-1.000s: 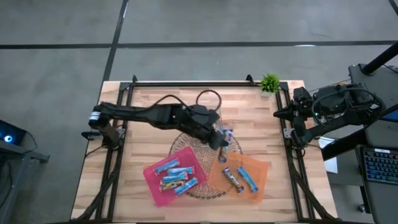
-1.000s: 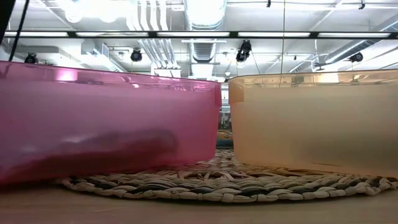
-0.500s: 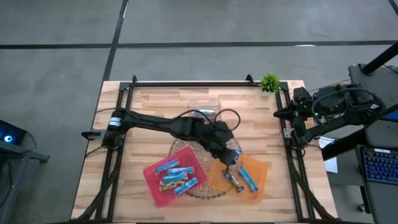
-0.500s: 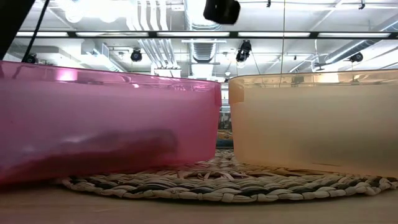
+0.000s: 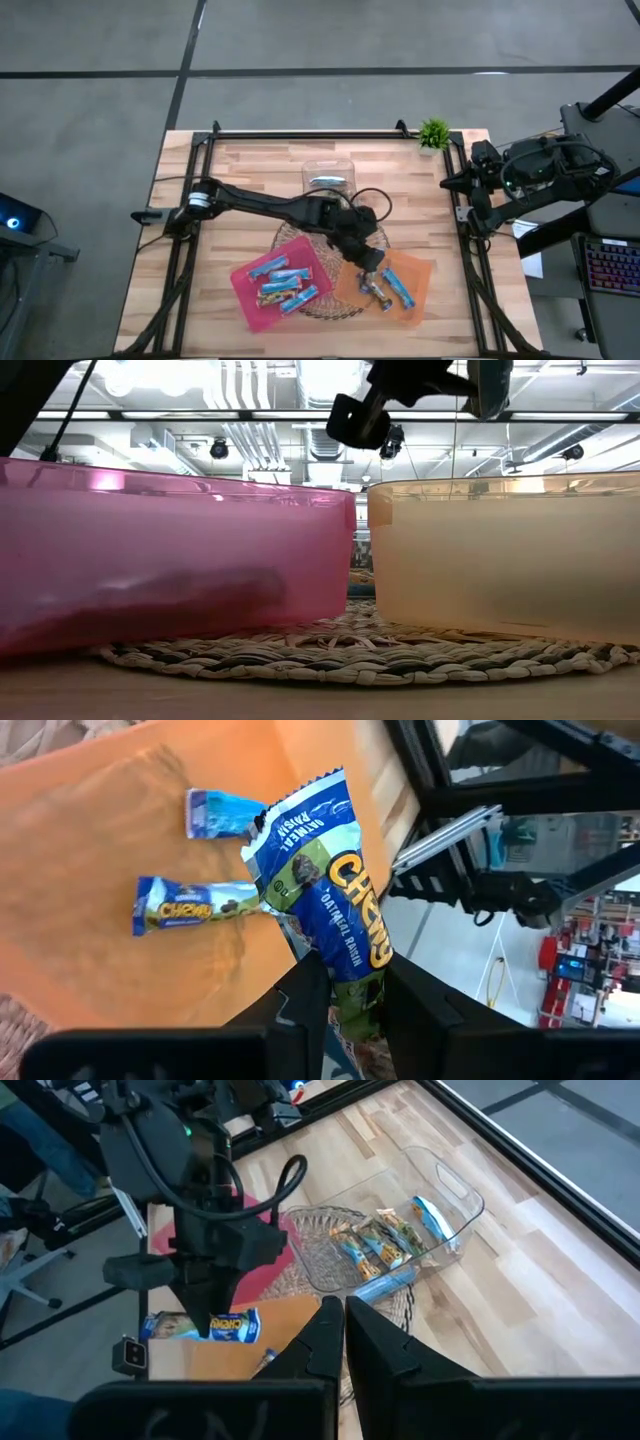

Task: Pick and place Granola Bars by type
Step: Put the blue granola bar into the orange bin

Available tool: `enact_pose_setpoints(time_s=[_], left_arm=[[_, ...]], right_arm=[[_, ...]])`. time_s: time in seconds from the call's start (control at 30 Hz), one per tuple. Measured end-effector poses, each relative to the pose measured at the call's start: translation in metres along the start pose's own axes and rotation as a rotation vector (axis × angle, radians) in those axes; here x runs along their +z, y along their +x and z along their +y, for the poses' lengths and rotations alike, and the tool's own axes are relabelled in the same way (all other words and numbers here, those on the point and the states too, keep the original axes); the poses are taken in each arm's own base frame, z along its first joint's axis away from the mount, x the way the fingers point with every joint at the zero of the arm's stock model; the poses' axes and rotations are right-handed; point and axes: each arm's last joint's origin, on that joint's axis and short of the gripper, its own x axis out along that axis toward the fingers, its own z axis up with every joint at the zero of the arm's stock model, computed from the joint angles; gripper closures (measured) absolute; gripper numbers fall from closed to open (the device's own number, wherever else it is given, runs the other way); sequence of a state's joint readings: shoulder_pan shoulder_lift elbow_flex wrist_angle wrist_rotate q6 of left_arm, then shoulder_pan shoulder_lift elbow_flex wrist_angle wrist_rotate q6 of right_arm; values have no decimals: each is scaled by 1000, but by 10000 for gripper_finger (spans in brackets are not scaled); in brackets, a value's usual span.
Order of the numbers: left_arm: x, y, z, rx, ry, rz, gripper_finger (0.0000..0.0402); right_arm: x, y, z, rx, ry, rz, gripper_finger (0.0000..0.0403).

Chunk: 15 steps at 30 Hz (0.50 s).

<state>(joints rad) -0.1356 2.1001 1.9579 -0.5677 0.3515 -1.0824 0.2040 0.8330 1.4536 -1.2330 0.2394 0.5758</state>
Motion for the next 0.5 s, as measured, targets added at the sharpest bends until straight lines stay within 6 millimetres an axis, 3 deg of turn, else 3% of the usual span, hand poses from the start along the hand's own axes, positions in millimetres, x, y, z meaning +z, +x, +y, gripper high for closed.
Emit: enact_pose_setpoints(time_s=[0.5], left_arm=[[-8, 17, 21, 85, -41, 57, 336]], right_arm=[[-2, 0, -2, -35, -8, 10, 394]])
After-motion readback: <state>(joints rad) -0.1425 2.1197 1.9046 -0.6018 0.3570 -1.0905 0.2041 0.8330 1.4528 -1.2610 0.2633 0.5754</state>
